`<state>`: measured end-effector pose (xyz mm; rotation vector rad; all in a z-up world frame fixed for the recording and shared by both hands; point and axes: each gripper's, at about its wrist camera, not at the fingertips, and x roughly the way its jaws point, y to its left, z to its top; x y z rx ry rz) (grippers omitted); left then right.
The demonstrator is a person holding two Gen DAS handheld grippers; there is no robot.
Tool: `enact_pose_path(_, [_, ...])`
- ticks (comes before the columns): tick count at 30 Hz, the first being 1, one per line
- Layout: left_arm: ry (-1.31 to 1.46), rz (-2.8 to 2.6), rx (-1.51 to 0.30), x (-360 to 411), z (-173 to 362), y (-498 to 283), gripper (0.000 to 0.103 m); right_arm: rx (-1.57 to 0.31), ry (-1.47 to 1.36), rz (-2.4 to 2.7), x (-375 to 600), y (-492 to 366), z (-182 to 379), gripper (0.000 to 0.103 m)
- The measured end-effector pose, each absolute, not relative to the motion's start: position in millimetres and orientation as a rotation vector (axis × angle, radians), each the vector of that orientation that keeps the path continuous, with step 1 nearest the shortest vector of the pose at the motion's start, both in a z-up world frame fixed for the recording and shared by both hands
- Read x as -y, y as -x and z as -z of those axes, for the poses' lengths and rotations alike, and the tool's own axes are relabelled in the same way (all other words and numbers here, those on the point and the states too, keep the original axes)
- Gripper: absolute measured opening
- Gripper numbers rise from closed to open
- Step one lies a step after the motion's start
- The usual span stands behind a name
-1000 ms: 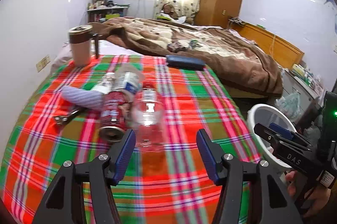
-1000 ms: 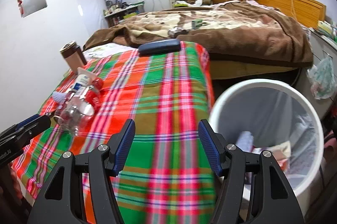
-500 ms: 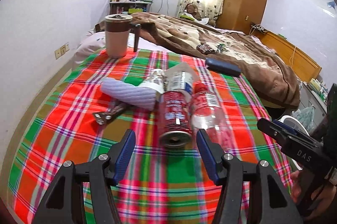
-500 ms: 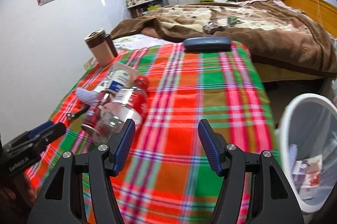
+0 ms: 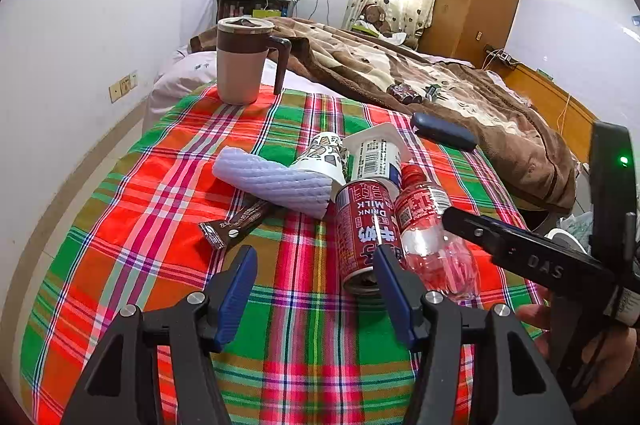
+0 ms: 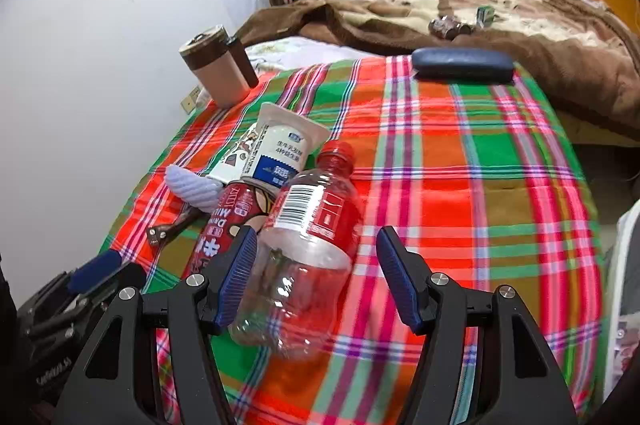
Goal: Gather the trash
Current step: 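Grasp the red milk-drink can with the left tool while the right tool grasps the clear red-label bottle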
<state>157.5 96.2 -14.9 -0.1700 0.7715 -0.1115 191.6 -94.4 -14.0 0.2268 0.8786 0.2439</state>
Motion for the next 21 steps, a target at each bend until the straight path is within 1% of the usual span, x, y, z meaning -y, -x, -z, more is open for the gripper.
enact_pose_path(2, [0.177,0.111,-0.776,-98,16,-160,0.060,-0.909,-0.228,-0.245,91,-198,18,0.064])
enact_pose_path(4, [0.180,0.112,-0.782,-99,16,-163,0.060,-0.948,-0.234,-0.250,87,-205,23,0.066])
enact_pose_path(5, [0.183,0.113,-0.784,-99,16,-164,0.060,-0.974,-0.241,-0.258,85,-209,26,0.070])
enact_pose_path(6, [0.185,0.120,-0.787,-98,17,-166,0.060,-0.991,-0.237,-0.253,83,-212,28,0.070])
enact_pose_path(9, [0.179,0.129,-0.796,-96,17,-170,0.061,-0.991,-0.216,-0.233,80,-214,33,0.070])
enact_pose_path(11, [0.177,0.132,-0.801,-96,19,-175,0.064,-0.998,-0.224,-0.233,82,-215,36,0.070])
enact_pose_path(14, [0.197,0.149,-0.814,-96,21,-181,0.064,-1.006,-0.228,-0.206,90,-216,38,0.070])
enact_pose_path(15, [0.202,0.159,-0.819,-95,22,-184,0.064,-1.003,-0.222,-0.194,92,-216,39,0.069])
enact_pose_path(17, [0.195,0.163,-0.825,-91,24,-189,0.064,-0.994,-0.207,-0.164,97,-217,39,0.064])
enact_pose_path(21, [0.195,0.192,-0.844,-81,30,-200,0.064,-0.972,-0.185,-0.136,105,-216,38,0.064])
